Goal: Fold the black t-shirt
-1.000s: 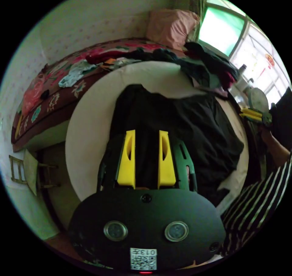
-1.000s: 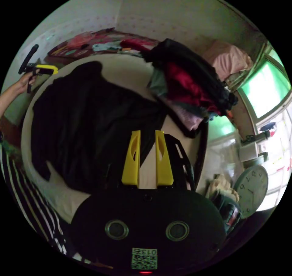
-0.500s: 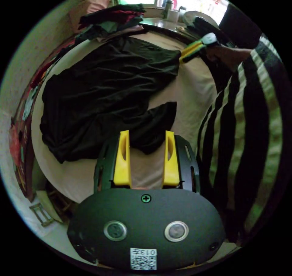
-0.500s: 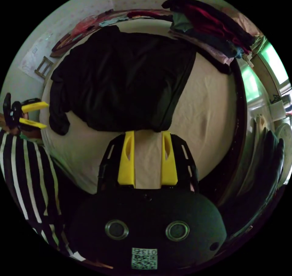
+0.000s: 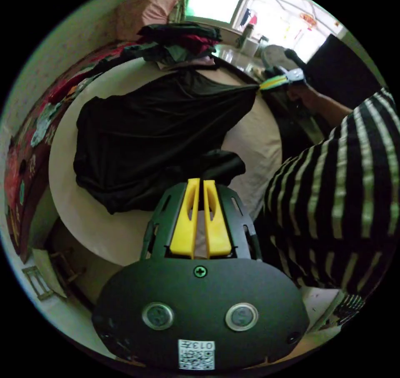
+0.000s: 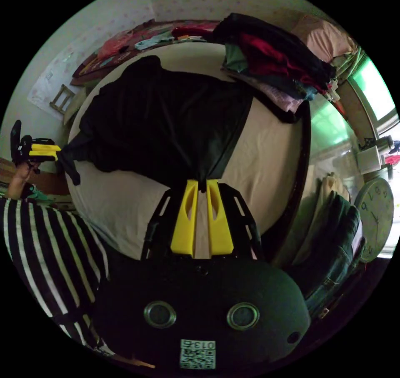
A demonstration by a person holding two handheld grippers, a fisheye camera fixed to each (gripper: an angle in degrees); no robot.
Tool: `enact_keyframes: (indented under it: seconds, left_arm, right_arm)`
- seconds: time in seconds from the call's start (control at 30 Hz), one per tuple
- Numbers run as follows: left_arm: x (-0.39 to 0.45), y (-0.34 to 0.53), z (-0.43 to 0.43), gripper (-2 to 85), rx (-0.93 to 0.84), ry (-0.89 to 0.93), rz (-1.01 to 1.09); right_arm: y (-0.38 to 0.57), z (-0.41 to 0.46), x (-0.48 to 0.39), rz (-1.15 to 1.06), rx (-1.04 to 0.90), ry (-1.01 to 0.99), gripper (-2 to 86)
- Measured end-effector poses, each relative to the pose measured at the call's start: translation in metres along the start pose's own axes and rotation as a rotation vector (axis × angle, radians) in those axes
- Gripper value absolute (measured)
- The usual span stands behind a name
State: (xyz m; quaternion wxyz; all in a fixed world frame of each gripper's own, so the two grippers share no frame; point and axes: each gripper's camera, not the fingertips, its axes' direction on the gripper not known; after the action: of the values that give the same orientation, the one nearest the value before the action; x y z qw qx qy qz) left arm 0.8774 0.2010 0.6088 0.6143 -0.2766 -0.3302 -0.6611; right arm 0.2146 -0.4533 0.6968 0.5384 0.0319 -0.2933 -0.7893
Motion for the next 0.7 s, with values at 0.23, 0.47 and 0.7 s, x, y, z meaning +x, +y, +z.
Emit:
enact_keyframes:
  seconds: [0.23,0.47,0.7]
  left_arm:
    - [-0.03,0.082,-0.05,0.5,0.011,0.115,-0.114]
    - [-0.085,0.177,-0.038,0.5,-0.003,0.138,-0.465]
    - [-0.086,0.273,-0.011,0.4,0.03,0.265,-0.774]
  right_arm:
    - [0.015,-0.023,0.022,-0.071,-0.159,-0.038,2.0]
    - [0.014,0.022,0.039,-0.066,-0.273,-0.078,2.7]
    - [0.061,0.013,0.028,-0.029,-0.181,-0.051,7.0]
